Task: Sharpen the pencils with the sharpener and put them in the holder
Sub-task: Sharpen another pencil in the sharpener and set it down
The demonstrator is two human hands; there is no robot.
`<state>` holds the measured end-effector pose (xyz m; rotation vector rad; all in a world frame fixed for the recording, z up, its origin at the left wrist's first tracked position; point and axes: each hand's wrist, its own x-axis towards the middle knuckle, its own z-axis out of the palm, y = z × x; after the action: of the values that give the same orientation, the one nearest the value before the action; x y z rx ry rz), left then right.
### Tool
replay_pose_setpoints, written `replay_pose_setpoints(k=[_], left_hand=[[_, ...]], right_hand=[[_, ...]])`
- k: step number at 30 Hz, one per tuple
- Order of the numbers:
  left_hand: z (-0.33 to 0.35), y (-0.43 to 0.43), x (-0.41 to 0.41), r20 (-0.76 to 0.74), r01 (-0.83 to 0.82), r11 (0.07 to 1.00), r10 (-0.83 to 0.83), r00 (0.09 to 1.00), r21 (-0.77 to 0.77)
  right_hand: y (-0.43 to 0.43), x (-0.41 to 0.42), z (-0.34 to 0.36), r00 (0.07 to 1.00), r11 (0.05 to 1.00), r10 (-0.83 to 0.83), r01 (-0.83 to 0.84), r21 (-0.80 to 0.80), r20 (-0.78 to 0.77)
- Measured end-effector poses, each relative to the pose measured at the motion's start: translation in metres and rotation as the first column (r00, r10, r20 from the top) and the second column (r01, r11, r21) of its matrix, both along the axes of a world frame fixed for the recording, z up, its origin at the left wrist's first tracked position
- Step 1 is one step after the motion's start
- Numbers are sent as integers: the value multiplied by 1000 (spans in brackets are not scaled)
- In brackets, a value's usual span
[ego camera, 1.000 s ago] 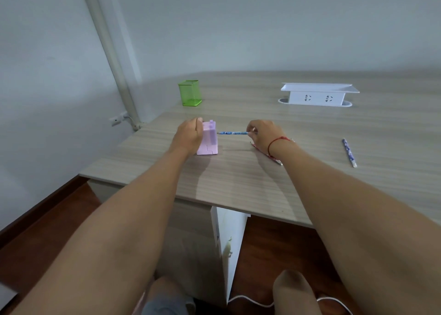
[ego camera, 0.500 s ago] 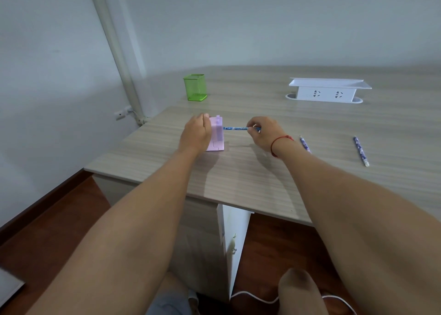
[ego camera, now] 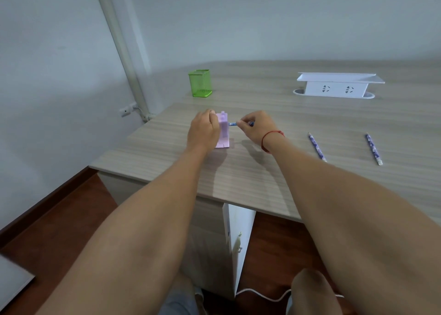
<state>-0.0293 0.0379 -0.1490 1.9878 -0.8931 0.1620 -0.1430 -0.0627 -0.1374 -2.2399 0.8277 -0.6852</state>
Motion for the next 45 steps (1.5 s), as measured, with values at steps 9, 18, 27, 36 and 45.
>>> replay_pose_setpoints(k=[9,18,27,36,45], left_hand=[[10,15,11,-155,112,994,-110,982,3],[-1,40,26,-300,87,996,-85,950,-5],[-10,57,22,-57,128,931,-116,992,341],[-22,64,35,82,129,890,-183,980,437],[-21,57,45,152,106,854,-211,966,510]], right_hand=[[30,10,-13,983,873,-182,146,-465,-32],[53,10,-11,988,805,62,-134,-577,-143],[62,33,1,931,788,5,-229,-572,-365],[64,54,-16,976,750,-55,-99,-654,-211],[56,59,-10,942,751,-42,-189,-633,-332]])
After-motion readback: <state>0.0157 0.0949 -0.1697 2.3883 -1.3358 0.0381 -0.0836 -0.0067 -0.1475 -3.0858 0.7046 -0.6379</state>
